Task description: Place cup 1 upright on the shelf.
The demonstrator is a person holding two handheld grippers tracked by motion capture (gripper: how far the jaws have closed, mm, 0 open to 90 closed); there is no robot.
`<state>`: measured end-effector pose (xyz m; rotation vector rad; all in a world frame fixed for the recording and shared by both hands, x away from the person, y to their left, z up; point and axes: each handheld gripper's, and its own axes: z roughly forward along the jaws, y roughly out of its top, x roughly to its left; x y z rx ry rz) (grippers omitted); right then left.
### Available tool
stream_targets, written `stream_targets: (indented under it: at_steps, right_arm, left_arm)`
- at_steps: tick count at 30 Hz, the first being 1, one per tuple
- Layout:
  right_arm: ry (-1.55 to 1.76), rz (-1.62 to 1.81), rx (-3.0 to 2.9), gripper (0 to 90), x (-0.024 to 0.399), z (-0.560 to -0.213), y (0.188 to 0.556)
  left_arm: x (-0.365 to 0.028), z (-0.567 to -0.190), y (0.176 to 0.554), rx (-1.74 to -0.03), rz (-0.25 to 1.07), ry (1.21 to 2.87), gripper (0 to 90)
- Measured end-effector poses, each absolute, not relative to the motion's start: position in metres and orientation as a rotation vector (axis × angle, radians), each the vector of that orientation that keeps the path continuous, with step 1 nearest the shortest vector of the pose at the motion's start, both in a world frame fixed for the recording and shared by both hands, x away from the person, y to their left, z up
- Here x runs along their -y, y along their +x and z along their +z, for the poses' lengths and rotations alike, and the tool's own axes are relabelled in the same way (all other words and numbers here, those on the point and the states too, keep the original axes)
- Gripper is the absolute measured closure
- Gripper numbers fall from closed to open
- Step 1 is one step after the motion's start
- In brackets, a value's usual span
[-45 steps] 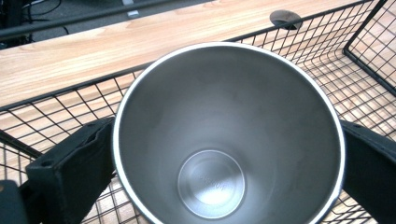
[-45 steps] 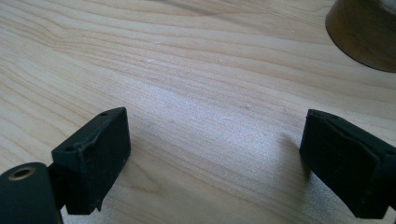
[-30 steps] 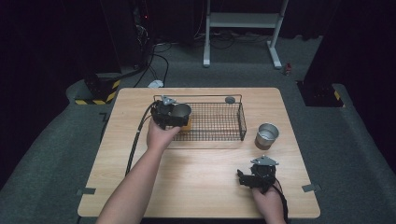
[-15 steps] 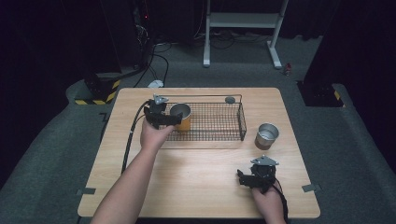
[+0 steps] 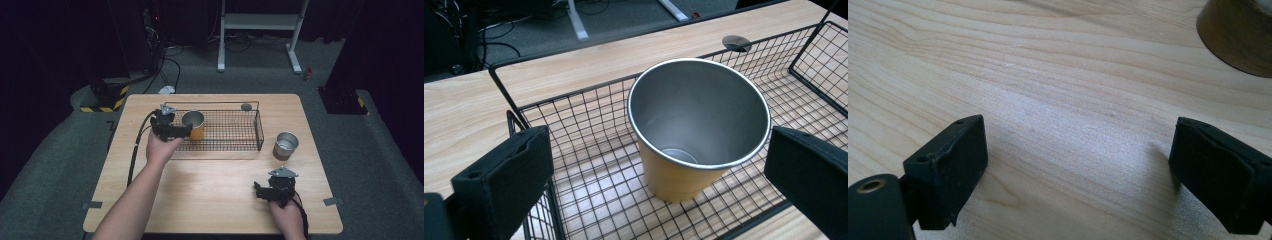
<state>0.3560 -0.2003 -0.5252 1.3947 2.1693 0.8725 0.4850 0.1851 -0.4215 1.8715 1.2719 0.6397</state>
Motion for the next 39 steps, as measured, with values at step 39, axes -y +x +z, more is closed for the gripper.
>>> stream_targets:
  at_steps: [39]
  right_arm:
    - [1.392,0.873,-2.172,8.5,0.2,-0.525,0.356]
  left_arm:
    - [-0.219,-0.448,0.416,-1.232,0.55,1.877,1.9]
